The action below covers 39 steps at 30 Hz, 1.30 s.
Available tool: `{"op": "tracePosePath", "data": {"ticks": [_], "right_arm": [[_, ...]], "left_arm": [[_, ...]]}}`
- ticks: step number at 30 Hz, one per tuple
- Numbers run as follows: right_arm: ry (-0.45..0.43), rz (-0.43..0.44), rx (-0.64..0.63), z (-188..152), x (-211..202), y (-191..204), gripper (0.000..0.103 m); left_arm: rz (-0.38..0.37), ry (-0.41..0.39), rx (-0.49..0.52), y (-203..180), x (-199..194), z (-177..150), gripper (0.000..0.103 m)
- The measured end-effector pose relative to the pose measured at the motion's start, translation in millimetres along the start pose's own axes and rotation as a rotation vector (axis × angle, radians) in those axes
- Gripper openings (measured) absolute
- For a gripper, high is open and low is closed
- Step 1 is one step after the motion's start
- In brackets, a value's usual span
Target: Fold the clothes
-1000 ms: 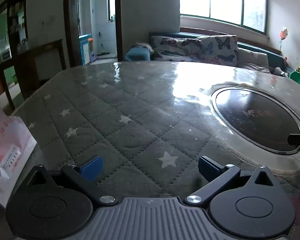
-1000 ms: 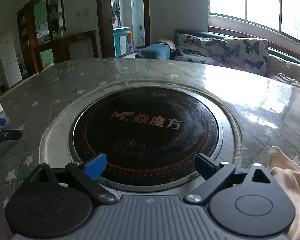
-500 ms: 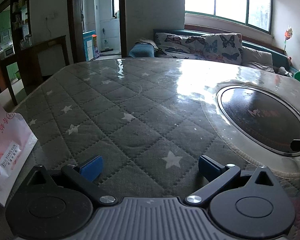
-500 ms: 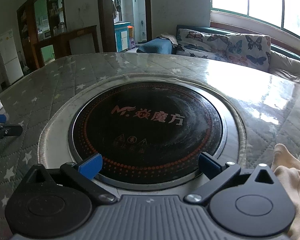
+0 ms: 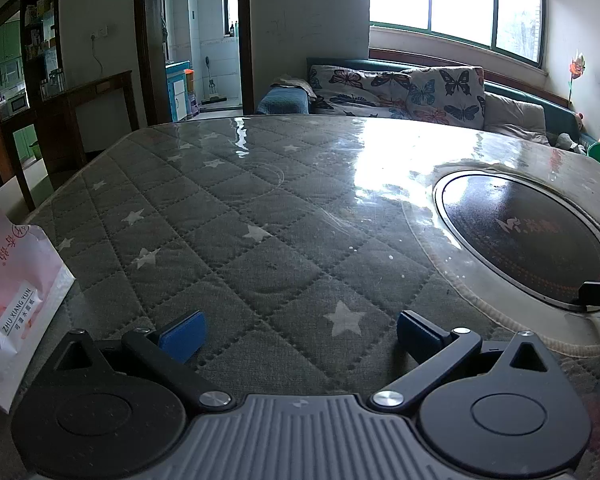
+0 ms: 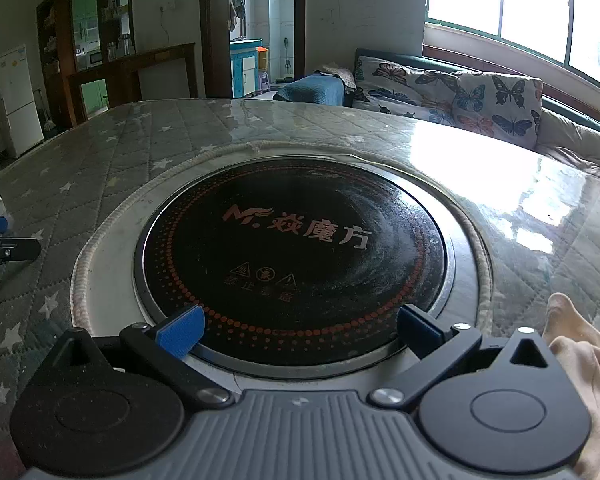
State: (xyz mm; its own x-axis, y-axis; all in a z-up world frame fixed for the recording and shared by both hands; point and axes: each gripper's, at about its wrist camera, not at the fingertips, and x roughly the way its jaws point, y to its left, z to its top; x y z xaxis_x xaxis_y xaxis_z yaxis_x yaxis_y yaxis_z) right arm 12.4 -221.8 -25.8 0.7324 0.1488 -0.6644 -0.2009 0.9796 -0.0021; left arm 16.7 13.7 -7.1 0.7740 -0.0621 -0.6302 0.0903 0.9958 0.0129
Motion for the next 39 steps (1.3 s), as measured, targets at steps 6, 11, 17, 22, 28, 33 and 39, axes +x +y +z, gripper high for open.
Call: {"op": "tracePosePath", "data": {"ticks": [6,11,17,22,28,33,39], "right_arm": [[0.000,0.000,0.000,-0.1,-0.1,-0.3,0.103],[0.000,0.000,0.000,0.1,-0.6,-0.5,0.103],[0.000,0.001,0.000,0.1,-0.8,-0.6,0.103],[0.000,0.001,0.000,0.1,-1.0,-0.8,0.103],[0.000,0.001,0.000,0.1,-0.9,-0.8,0.103],[0.000,0.001,0.000,0.1,-1.0,-0.8,0.103],[0.000,0.001,0.000,0.1,-1.1,-0.9,0.103]], "left_arm": [[0.000,0.000,0.000,-0.8,0.7,0.0,0.103],[0.000,0.000,0.000,-1.2,0.6,-0.3,0.103],[0.000,0.000,-0.001,-1.3,0.6,-0.5,0.103],[0.000,0.000,0.000,-1.5,0.8,-0.6,0.103],[0.001,0.001,0.000,-1.5,1.6,-0.6,0.103],[0.001,0.001,0.000,-2.1,2.1,-0.7,0.103],[0.001,0.001,0.000,-2.7,2.5,-0.7,0.103]]}}
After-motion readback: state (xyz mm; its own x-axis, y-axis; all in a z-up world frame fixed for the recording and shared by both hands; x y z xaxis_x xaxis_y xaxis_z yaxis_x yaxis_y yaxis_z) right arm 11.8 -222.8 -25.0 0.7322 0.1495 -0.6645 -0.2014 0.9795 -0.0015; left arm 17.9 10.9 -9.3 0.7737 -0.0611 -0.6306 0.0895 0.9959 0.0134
